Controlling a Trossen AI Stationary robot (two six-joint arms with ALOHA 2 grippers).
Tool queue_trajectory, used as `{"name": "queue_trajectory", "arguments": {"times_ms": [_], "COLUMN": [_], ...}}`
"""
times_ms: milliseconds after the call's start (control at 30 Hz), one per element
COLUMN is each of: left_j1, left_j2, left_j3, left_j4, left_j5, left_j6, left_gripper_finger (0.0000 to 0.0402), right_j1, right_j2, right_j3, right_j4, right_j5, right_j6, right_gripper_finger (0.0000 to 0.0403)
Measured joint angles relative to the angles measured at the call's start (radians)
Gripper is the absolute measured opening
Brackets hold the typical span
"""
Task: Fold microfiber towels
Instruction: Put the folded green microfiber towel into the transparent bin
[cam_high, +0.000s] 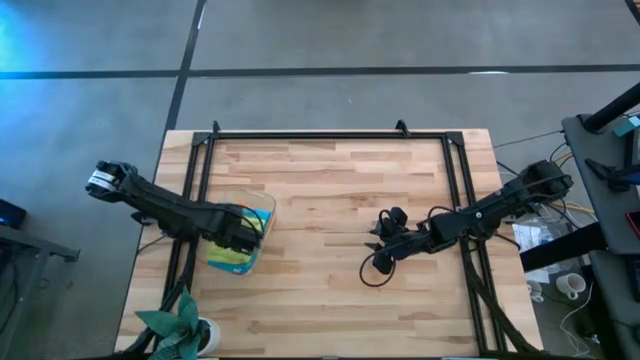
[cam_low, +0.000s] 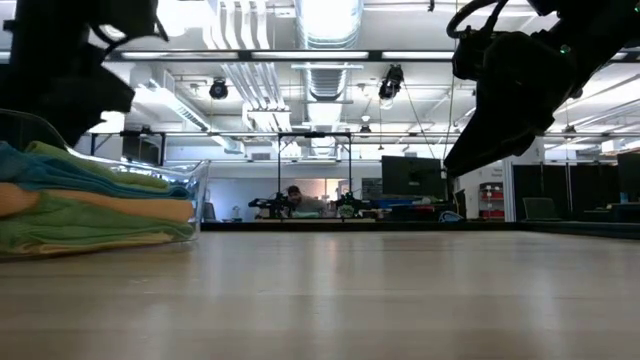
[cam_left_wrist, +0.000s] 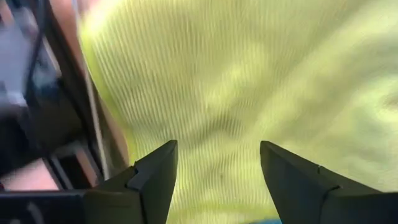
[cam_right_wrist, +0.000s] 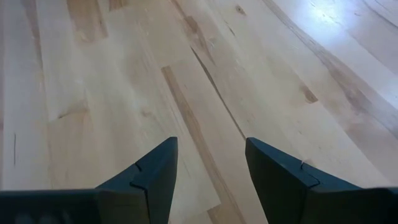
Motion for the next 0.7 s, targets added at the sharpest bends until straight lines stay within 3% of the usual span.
{"name": "queue_trajectory", "arguments": {"times_ms": [300, 500, 700], "left_j1": [0.022, 0.106, 0.186], "left_j2": [-0.095, -0.06, 0.016], "left_j3": [0.0, -0.073, -0.119], "left_j4": [-0.013, 0.023, 0.16], "left_j5": [-0.303, -0.317, -0.345], "left_j6": [-0.045, -0.055, 0.096], "left_gripper_finger": [0.0213, 0.0212, 0.0212], "right_j1": [0.0, 0.0, 0.0], "right_j2": [0.0, 0.0, 0.0], "right_j3": [0.0, 0.0, 0.0], "right_j4": [0.002, 0.002, 0.001], "right_j5": [0.0, 0.002, 0.001], "right_j6": [0.004, 0.01, 0.011], "right_gripper_finger": [0.0187, 0.0187, 0.0187]}}
